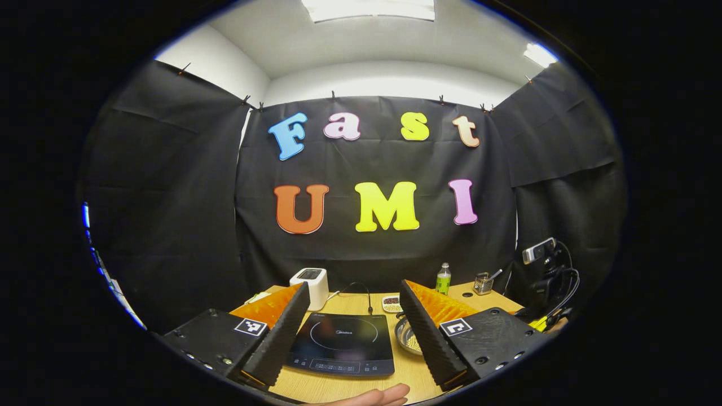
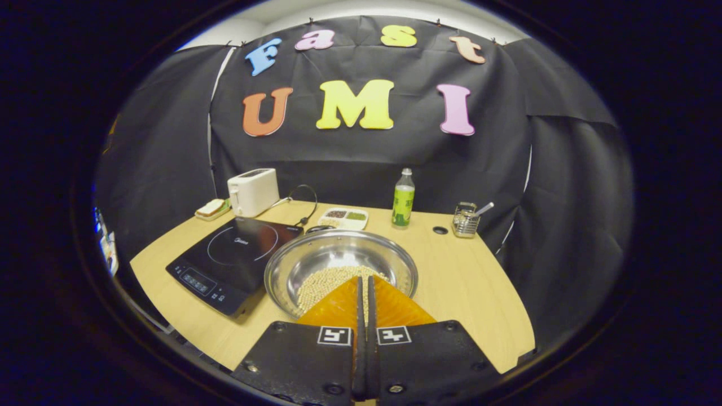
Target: First push the handle of the pot to place it horizontally, then grasp the pot with both hands and set it on the induction cooktop.
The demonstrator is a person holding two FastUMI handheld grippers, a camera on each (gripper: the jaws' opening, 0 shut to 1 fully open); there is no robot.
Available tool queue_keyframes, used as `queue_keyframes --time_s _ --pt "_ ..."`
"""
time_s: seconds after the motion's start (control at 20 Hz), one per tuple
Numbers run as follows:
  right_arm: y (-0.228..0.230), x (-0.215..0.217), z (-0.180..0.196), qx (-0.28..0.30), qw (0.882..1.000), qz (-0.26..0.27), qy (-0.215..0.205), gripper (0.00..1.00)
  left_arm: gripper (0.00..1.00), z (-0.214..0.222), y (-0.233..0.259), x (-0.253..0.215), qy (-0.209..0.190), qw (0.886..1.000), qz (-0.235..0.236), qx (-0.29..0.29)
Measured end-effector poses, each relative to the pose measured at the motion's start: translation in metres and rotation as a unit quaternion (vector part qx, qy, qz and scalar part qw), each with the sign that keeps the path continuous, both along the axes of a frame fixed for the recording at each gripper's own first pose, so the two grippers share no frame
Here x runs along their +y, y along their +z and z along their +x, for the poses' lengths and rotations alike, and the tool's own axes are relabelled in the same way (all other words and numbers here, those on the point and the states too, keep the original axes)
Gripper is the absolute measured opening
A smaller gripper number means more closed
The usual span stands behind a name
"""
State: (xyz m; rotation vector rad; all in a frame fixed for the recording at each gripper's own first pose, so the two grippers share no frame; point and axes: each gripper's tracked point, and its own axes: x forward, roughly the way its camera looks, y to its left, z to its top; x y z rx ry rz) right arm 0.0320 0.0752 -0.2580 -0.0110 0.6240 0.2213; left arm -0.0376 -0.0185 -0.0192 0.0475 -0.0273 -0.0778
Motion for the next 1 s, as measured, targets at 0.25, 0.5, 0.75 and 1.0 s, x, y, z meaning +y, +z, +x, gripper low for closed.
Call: queue_keyframes --time_s 0.25,0.5,0.75,1.0 --pt "-0.041 0.02 -0.025 0.052 0.998 0.004 0.031 0.04 0.95 0.002 -0.006 0.004 -0.002 1.0 -0.01 0.009" --pt "-0.066 0.023 -0.039 0.078 0.996 0.003 0.042 0.02 0.95 0.003 -0.007 0.004 0.0 1.0 -0.009 0.009" --pt "-0.089 0.017 -0.043 0.1 0.994 0.016 0.035 0.0 0.95 0.013 0.002 -0.001 0.003 1.0 -0.01 -0.008" --pt "-0.091 0.011 -0.042 0.11 0.993 0.034 0.035 0.0 0.95 0.04 -0.006 -0.016 -0.005 1.0 -0.008 0.016"
